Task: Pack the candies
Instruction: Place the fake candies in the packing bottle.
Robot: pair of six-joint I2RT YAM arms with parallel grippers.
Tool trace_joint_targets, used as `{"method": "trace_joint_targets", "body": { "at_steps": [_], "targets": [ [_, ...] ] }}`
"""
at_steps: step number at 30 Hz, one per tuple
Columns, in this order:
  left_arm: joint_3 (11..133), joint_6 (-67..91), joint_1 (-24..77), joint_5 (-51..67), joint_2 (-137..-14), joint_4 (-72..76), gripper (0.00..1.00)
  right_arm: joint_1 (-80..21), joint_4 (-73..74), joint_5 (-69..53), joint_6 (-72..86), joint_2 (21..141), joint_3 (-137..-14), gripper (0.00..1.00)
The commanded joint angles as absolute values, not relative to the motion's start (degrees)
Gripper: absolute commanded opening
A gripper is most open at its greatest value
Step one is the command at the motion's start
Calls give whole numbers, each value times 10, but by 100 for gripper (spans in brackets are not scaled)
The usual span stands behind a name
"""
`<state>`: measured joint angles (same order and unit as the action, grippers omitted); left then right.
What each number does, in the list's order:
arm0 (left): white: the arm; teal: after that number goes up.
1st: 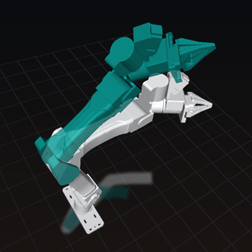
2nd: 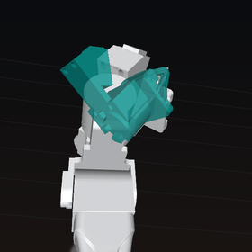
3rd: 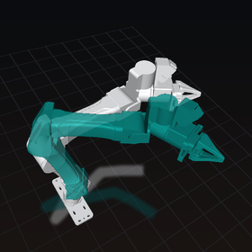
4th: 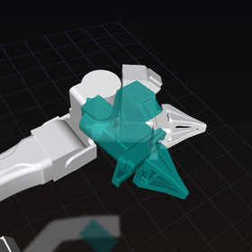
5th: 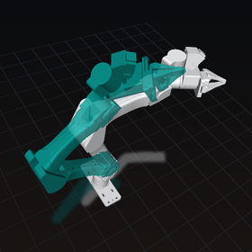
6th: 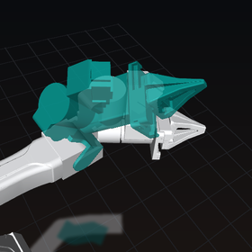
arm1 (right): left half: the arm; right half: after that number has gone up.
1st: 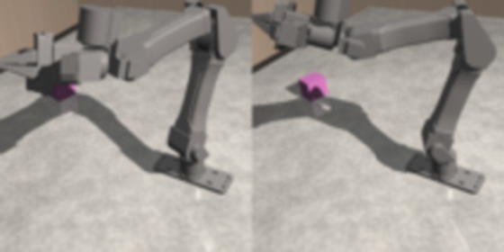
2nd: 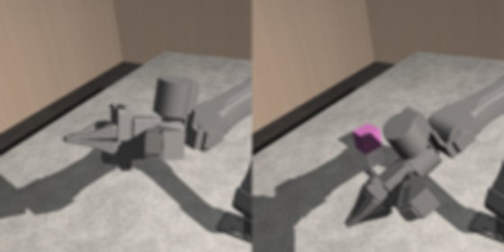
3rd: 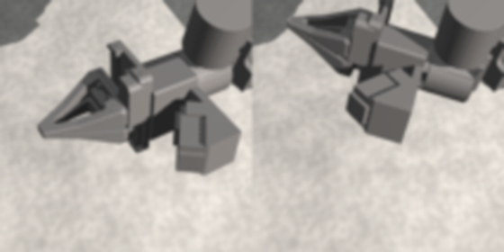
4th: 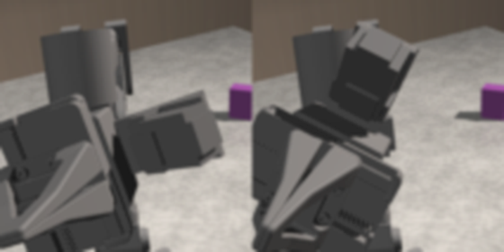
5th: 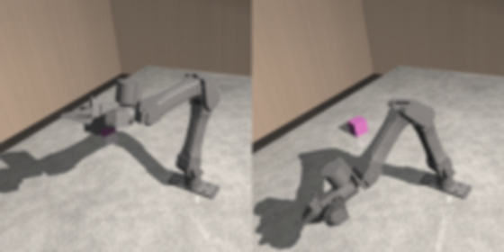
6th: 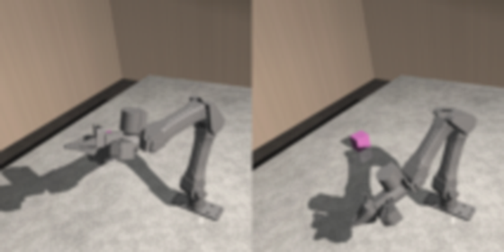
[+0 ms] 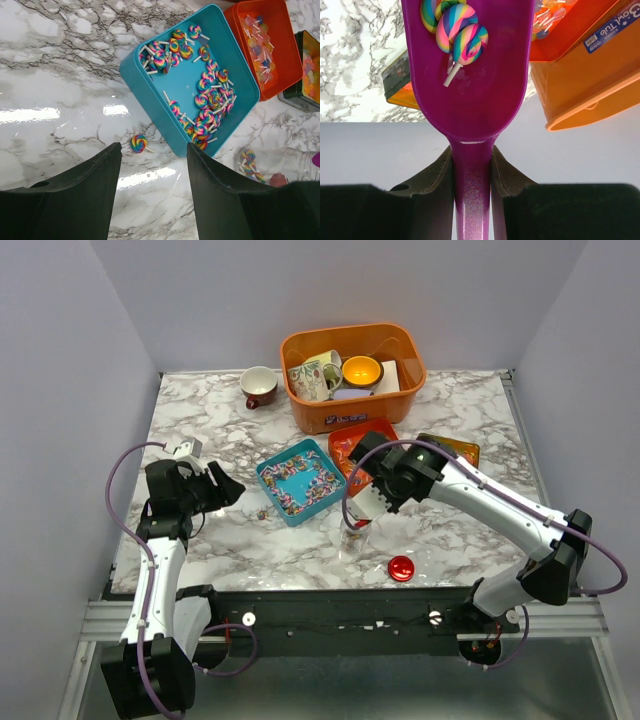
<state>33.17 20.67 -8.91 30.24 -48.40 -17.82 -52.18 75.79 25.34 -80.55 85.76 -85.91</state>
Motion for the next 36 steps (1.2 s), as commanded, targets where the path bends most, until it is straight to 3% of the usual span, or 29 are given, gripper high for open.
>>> {"method": "trace_joint_targets", "body": {
  "at_steps": [1, 20, 36],
  "targets": [
    [336, 211, -93, 312, -479, -167, 65, -546, 818, 295, -788, 867, -871, 1],
    [334, 218, -93, 314, -472, -168, 65, -593, 875, 370, -748, 871, -885, 1],
    [335, 229, -93, 319, -483, -157, 65, -650, 875, 391, -783, 820, -813, 1]
  ]
}}
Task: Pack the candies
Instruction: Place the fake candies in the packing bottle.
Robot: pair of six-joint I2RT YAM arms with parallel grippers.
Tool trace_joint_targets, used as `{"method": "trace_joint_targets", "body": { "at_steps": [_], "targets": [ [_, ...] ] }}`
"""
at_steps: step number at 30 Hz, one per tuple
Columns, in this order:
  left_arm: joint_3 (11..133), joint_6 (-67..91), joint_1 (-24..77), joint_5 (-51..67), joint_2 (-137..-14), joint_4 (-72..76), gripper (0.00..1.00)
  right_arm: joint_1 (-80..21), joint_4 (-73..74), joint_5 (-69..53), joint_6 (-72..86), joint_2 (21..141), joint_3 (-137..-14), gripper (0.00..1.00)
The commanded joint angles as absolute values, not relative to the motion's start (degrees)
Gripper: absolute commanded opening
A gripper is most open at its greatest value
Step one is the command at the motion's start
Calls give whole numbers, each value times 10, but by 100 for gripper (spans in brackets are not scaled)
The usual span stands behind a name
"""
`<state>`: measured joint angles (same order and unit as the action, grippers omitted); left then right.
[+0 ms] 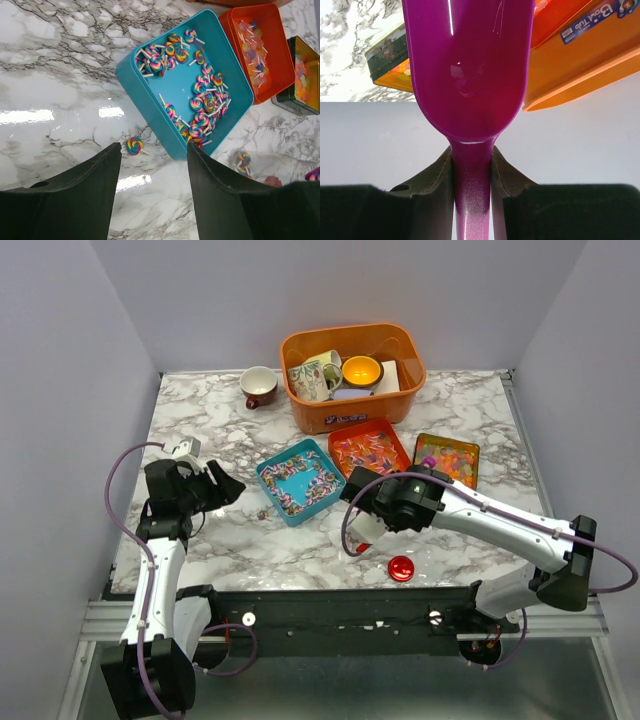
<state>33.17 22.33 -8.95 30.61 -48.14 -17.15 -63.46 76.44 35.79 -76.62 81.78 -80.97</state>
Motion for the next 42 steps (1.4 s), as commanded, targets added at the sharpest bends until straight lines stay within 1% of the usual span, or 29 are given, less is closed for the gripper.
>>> {"method": "trace_joint_targets", "body": {
  "at_steps": [1, 5, 10, 13, 16, 17, 19, 20, 22, 23, 24, 25, 26, 27, 29, 30, 33, 37, 42],
  "targets": [
    [336, 229, -93, 318, -483, -157, 65, -649, 875, 391, -782, 824, -820, 1],
    [335, 230, -96, 319, -477, -161, 65, -650, 875, 396, -781, 851, -848, 1],
    [330, 231, -97, 323, -469, -162, 65, -650, 875, 394, -785, 850, -859, 1],
    [337, 235, -97, 349, -471, -153, 65, -648, 875, 388, -785, 835, -867, 1],
    [338, 278, -93, 441, -486, -90, 66, -638, 875, 364, -776, 824, -886, 1],
    [336, 297, -88, 460, -491, -39, 66, -625, 875, 331, -758, 825, -916, 1],
    [337, 334, -56, 504, -506, 15, 66, -603, 875, 286, -728, 845, -954, 1],
    [348, 341, -43, 513, -511, 56, 66, -572, 875, 236, -695, 857, -1000, 1],
    [366, 345, -2, 536, -537, 78, 65, -536, 874, 177, -657, 879, -1047, 1],
    [389, 344, 9, 544, -547, 87, 64, -500, 872, 125, -619, 904, -1064, 1],
    [402, 344, 25, 553, -570, 90, 57, -484, 869, 106, -602, 914, -1087, 1],
    [415, 343, 42, 575, -583, 94, 51, -471, 854, 87, -587, 922, -1092, 1],
    [439, 338, 49, 584, -595, 96, 45, -449, 841, 48, -561, 929, -1094, 1],
    [453, 338, 55, 595, -619, 96, 32, -441, 825, 31, -549, 929, -1092, 1],
    [481, 348, 66, 626, -639, 113, 19, -433, 780, 11, -536, 927, -1069, 1],
    [489, 352, 69, 636, -658, 123, 9, -433, 769, 11, -536, 932, -1061, 1],
    [524, 352, 79, 648, -698, 126, 5, -430, 738, 3, -522, 943, -1055, 1],
    [559, 352, 98, 648, -748, 126, 5, -429, 712, -16, -510, 973, -1072, 1],
    [590, 351, 132, 629, -819, 128, 5, -429, 690, -40, -490, 992, -1130, 1]
  ]
}}
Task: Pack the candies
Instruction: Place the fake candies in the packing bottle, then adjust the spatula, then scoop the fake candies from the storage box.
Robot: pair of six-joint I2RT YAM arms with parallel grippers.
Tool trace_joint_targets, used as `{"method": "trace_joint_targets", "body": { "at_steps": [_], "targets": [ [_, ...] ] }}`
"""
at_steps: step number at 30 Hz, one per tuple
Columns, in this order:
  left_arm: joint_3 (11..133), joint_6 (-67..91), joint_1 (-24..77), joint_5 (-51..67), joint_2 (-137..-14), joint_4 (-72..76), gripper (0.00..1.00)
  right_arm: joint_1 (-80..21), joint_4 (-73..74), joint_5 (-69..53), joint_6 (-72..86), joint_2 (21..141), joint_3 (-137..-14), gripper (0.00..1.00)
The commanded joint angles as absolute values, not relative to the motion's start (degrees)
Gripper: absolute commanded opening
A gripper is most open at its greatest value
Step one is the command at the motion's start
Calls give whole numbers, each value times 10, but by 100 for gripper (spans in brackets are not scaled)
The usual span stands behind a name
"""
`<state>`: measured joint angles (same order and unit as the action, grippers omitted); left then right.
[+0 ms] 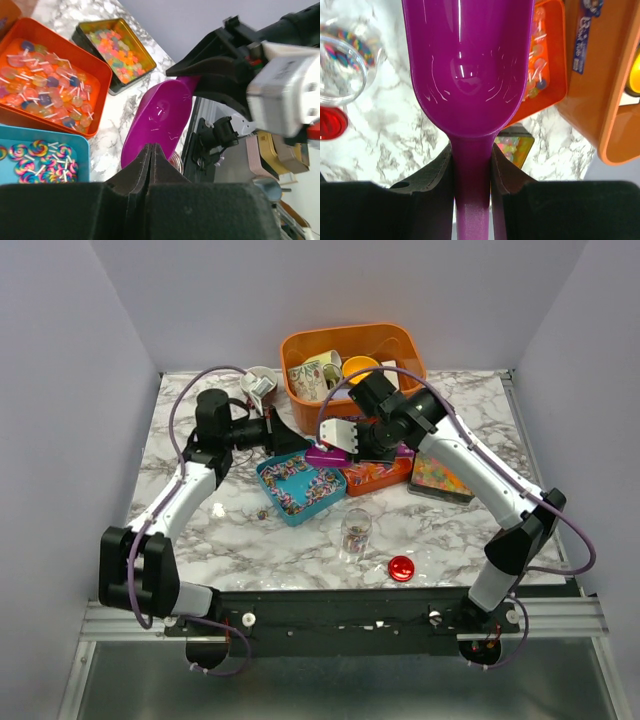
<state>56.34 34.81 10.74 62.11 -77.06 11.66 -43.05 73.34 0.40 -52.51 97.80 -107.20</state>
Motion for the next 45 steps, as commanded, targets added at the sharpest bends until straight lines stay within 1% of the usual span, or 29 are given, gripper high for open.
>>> {"method": "trace_joint_targets", "body": {
  "at_steps": [1, 9, 12, 16, 17, 18, 19, 20, 21, 22, 23, 24, 25, 28, 30, 34, 39, 45],
  "targets": [
    [593, 353, 144, 624, -829, 131, 5, -429, 693, -42, -488, 996, -1142, 1],
    [637, 352, 178, 602, -912, 142, 5, -414, 660, -93, -477, 961, -1158, 1],
    [664, 358, 180, 599, -932, 146, 5, -391, 664, -82, -485, 955, -1141, 1],
    [728, 362, 177, 610, -933, 150, 8, -310, 686, -61, -486, 958, -1107, 1],
    [743, 353, 175, 611, -931, 146, 9, -275, 699, -53, -489, 961, -1106, 1],
    [763, 342, 171, 602, -926, 126, 13, -257, 710, -39, -490, 962, -1104, 1],
    [767, 321, 170, 596, -923, 115, 15, -240, 724, -34, -494, 962, -1100, 1],
    [766, 315, 168, 592, -919, 112, 16, -209, 727, -28, -496, 955, -1087, 1],
    [753, 309, 168, 579, -914, 112, 21, -197, 731, -6, -507, 951, -1058, 1],
    [745, 300, 168, 571, -912, 108, 23, -185, 727, -3, -514, 945, -1035, 1],
    [736, 290, 168, 561, -911, 99, 23, -160, 722, 17, -524, 927, -1014, 1],
    [718, 287, 168, 552, -912, 93, 23, -150, 711, 38, -543, 919, -966, 1],
    [712, 280, 168, 533, -913, 84, 24, -142, 696, 56, -561, 911, -943, 1],
    [693, 249, 168, 525, -917, 57, 25, -120, 672, 124, -623, 892, -878, 1],
    [679, 221, 168, 524, -916, 47, 26, -114, 668, 175, -664, 894, -860, 1],
    [651, 208, 167, 523, -904, 53, 27, -108, 640, 226, -733, 904, -846, 1],
    [606, 204, 167, 524, -875, 70, 27, -90, 642, 267, -786, 951, -893, 1],
    [556, 179, 161, 522, -826, 64, 28, -76, 586, 320, -856, 997, -898, 1]
  ]
}}
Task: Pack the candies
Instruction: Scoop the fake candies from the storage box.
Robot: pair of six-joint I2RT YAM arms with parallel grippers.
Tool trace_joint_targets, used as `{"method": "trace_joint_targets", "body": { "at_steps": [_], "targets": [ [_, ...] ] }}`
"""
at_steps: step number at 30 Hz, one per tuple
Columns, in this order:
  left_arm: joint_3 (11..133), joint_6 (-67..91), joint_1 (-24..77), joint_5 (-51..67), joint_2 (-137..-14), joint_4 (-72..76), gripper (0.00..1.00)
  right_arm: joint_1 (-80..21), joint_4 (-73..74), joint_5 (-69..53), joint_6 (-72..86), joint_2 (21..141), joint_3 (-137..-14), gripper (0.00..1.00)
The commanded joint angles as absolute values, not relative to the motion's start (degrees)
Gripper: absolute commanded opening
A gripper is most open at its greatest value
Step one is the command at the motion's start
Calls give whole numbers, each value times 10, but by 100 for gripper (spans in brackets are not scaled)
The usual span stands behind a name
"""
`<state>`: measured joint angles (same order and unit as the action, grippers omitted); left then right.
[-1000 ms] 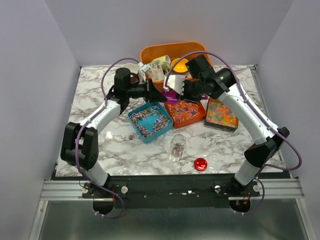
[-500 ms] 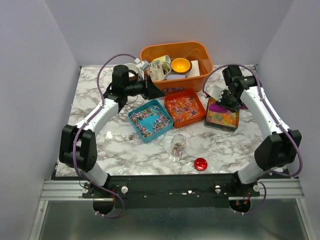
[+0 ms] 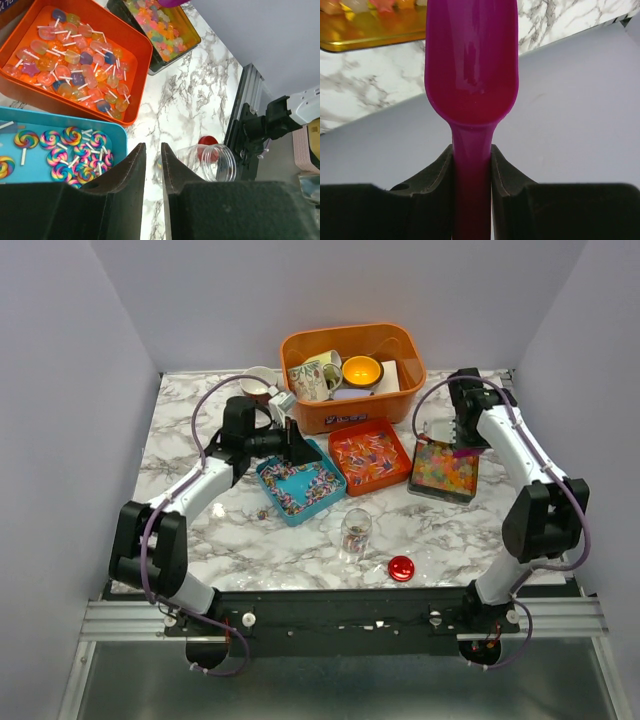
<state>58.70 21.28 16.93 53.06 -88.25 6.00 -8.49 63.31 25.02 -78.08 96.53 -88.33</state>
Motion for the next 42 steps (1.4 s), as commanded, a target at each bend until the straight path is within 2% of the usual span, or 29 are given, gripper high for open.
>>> {"method": "trace_joint_targets", "body": {
  "at_steps": [1, 14, 20, 25, 42],
  "targets": [
    [549, 178, 158, 523, -821, 62, 28, -74, 581, 323, -860, 1005, -901, 1],
    [494, 186, 125, 518, -766, 58, 29, -64, 461, 360, -983, 1027, -814, 1],
    [483, 196, 121, 512, -760, 66, 29, -60, 425, 359, -1028, 1010, -736, 1],
    [487, 193, 120, 509, -764, 63, 29, -61, 453, 317, -1040, 986, -700, 1],
    [500, 131, 120, 514, -782, -27, 29, -61, 511, 197, -1031, 946, -705, 1]
  ]
}}
